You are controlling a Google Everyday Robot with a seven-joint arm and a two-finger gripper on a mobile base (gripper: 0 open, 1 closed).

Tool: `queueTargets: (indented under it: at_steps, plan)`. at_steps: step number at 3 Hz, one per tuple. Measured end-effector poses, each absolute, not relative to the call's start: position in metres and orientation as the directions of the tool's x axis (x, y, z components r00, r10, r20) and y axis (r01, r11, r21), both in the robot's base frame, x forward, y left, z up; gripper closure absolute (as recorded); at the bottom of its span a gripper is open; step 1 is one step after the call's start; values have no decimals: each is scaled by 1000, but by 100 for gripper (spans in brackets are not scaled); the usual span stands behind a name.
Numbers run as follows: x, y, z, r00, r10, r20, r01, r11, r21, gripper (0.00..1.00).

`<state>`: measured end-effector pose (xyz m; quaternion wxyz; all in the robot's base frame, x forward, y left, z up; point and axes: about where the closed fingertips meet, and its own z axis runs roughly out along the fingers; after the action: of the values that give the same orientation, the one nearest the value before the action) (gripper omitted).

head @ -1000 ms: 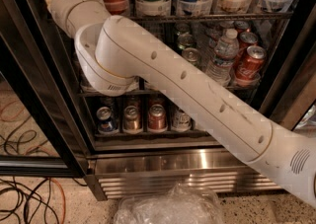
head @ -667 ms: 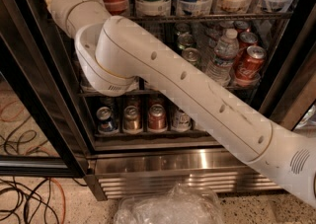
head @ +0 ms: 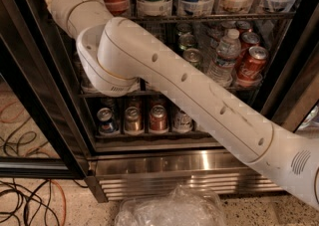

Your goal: Pick blue plastic bottle from top shelf of fridge

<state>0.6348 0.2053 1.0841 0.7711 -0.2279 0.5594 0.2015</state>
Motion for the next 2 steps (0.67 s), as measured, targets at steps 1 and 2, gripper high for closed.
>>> queueTargets:
  at_steps: [1,2]
  plan:
    - [635,204,1085,319,47,-946,-561,815,-149,100]
    - [635,203,1087,358,35,-933,-553,813,-181,100]
